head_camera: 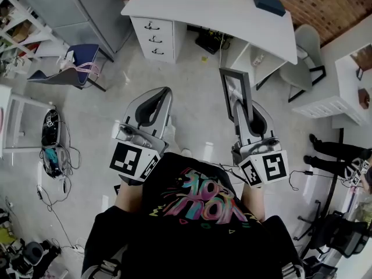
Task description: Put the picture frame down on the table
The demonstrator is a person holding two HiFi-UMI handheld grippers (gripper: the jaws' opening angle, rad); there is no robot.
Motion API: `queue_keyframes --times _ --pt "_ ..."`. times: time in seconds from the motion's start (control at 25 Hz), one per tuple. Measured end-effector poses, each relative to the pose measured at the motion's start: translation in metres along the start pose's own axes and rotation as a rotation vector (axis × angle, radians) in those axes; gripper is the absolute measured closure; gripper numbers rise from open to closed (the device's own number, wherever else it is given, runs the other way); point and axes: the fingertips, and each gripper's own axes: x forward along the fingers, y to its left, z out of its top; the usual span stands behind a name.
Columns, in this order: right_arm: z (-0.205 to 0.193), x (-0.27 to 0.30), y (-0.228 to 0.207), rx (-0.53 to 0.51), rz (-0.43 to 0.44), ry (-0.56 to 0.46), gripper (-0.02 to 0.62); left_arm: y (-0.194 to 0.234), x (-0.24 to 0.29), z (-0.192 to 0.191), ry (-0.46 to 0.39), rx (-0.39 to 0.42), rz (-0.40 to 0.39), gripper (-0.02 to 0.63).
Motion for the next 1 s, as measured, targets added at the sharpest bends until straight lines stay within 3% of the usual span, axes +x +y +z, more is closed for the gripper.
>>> queue_keyframes --times 0.28,0.68,1.0 --pt "-0.01 0.085 -0.025 -0.002 -0.007 0.021 0.525 0.069 0.061 -0.014 0.006 -0.01 -0.008 0.581" --pt "0.005 0.251 -0.084 0.014 -0.057 0.044 0.525 0.204 0.186 -0.006 0.037 -0.007 -0.045 0.581" --pt "0.006 0.342 -0.106 0.027 -0.112 0.056 0.525 0.288 0.242 -0.013 0.044 -0.022 -0.072 0.581"
